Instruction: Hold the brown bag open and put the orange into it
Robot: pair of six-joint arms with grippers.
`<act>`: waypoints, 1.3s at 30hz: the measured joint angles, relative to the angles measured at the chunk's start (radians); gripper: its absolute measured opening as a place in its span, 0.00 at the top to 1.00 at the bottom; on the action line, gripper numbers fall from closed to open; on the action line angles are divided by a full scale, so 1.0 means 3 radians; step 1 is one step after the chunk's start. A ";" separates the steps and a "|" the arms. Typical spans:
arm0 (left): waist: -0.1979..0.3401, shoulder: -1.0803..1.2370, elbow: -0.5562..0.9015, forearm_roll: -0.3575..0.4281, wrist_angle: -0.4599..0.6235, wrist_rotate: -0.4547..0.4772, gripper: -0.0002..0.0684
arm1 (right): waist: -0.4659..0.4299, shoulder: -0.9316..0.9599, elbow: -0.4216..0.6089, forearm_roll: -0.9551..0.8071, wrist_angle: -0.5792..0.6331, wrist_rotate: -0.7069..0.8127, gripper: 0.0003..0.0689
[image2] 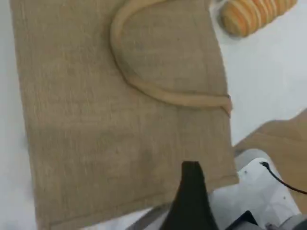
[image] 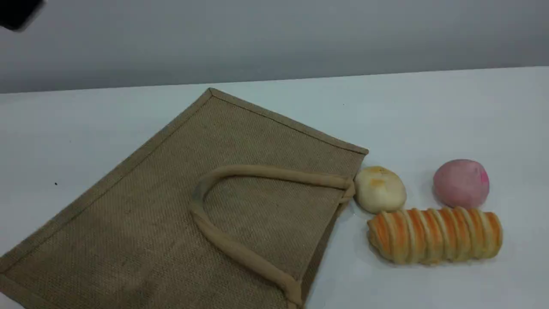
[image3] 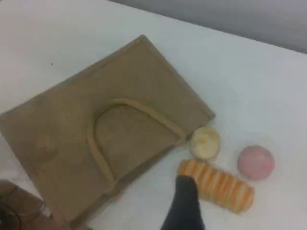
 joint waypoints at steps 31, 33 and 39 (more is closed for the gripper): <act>0.0000 -0.2568 0.1063 0.0897 0.0020 -0.0924 0.23 | 0.0000 -0.1710 0.1984 -0.0441 -0.0478 0.0324 0.26; 0.0000 -0.2703 0.1257 0.1002 -0.0065 -0.0955 0.23 | 0.0000 -0.1710 0.1984 -0.0441 -0.0519 0.0336 0.26; 0.0000 -0.3018 0.1707 0.1250 -0.0226 -0.0968 0.23 | 0.0000 -0.1710 0.1984 -0.0437 -0.0517 0.0349 0.26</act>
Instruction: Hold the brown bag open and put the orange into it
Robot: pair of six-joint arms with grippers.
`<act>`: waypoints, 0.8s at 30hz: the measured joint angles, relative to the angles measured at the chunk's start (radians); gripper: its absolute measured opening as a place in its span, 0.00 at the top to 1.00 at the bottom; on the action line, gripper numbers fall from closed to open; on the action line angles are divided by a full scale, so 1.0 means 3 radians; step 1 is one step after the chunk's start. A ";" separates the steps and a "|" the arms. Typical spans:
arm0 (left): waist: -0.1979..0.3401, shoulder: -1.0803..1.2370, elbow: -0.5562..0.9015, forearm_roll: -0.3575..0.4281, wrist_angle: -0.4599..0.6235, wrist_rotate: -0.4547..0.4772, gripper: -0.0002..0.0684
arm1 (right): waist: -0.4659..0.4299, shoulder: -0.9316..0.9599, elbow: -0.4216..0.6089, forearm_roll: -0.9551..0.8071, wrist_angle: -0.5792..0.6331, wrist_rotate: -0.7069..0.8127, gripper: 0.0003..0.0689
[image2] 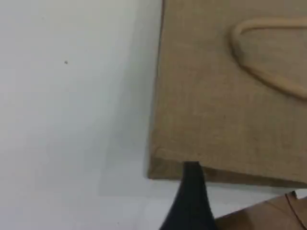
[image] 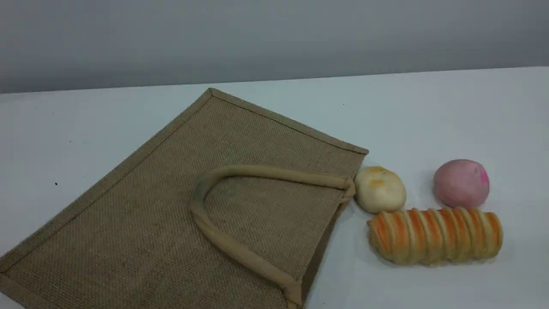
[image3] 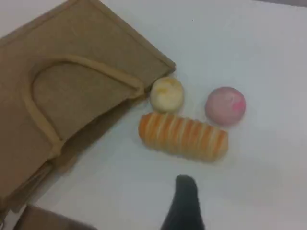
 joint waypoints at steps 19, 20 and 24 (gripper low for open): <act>0.0000 -0.0139 0.0081 0.0046 0.0010 -0.0031 0.23 | 0.0000 0.0000 0.0000 0.0039 0.0003 -0.0006 0.26; 0.0000 -0.0139 0.0081 0.0046 0.0010 -0.0031 0.23 | 0.0000 0.0000 0.0000 0.0039 0.0003 -0.0006 0.26; 0.0000 -0.0139 0.0081 0.0046 0.0010 -0.0034 0.23 | 0.0000 -0.0061 0.0000 0.0039 0.0003 -0.0006 0.26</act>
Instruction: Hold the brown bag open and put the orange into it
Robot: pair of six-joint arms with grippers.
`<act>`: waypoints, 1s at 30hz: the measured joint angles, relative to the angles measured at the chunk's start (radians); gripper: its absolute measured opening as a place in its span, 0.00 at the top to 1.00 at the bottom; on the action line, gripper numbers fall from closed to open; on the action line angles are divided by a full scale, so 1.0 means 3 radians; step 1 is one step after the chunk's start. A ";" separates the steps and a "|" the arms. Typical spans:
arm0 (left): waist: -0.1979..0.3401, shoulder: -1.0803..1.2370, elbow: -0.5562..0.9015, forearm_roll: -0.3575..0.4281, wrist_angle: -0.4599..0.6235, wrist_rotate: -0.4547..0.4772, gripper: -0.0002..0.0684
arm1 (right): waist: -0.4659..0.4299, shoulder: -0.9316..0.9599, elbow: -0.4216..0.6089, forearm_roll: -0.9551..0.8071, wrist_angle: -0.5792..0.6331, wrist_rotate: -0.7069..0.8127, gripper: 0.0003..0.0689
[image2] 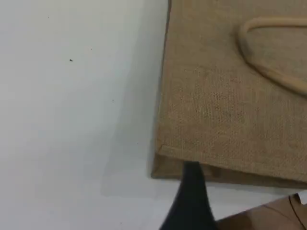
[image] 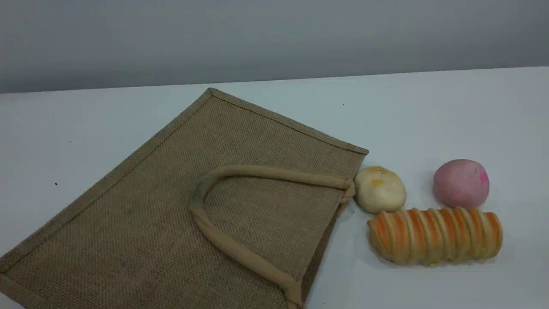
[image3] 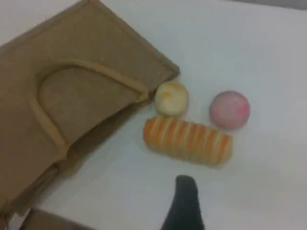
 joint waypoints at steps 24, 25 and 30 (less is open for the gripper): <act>0.0569 0.0000 0.0000 -0.0006 0.0000 0.0011 0.23 | -0.0820 -0.0337 -0.0003 0.0004 0.0004 0.0000 0.27; 0.0683 -0.0007 0.0000 -0.0006 0.0000 0.0011 0.23 | -0.0820 -0.0337 -0.0003 0.0004 0.0004 0.0000 0.28; 0.1006 -0.0191 0.0000 -0.0003 0.0000 0.0013 0.23 | -0.0820 -0.0337 -0.0003 0.0004 0.0004 0.0000 0.28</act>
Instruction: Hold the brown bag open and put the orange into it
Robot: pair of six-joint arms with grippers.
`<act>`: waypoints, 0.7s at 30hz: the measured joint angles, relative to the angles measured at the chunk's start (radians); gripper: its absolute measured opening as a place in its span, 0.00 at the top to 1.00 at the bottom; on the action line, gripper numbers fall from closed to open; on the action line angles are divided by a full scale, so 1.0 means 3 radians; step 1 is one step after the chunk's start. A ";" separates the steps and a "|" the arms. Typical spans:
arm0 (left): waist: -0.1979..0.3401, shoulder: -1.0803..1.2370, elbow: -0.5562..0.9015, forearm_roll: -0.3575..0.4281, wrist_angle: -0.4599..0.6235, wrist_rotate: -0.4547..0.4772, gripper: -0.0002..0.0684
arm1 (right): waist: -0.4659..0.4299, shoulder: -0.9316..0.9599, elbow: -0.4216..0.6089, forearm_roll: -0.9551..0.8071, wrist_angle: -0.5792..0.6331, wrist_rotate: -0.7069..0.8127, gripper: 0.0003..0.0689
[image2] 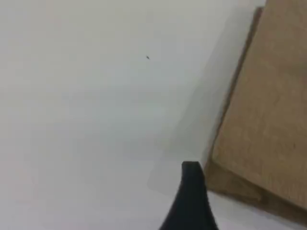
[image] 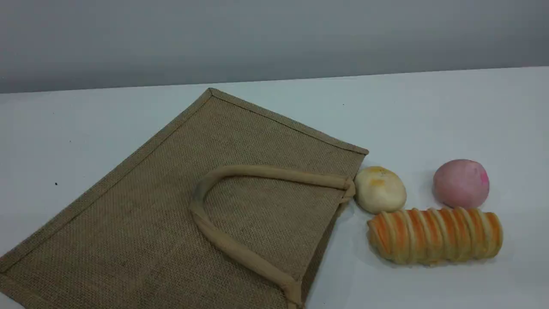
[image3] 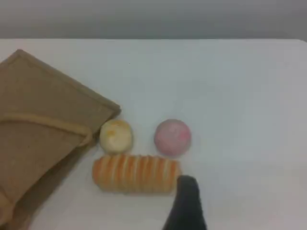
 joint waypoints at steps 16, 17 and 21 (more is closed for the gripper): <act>-0.0019 -0.0430 0.0000 0.0000 0.0006 0.0003 0.23 | 0.0000 0.0000 0.0000 0.0000 0.0000 0.0000 0.29; -0.0047 -0.0430 0.0000 0.0000 0.0006 0.0003 0.23 | 0.0000 0.0000 0.0000 0.0000 0.0000 0.0000 0.29; -0.0154 -0.0426 0.0000 0.0000 0.0006 0.0003 0.23 | 0.0000 0.0000 0.0000 0.0000 0.0000 0.0000 0.29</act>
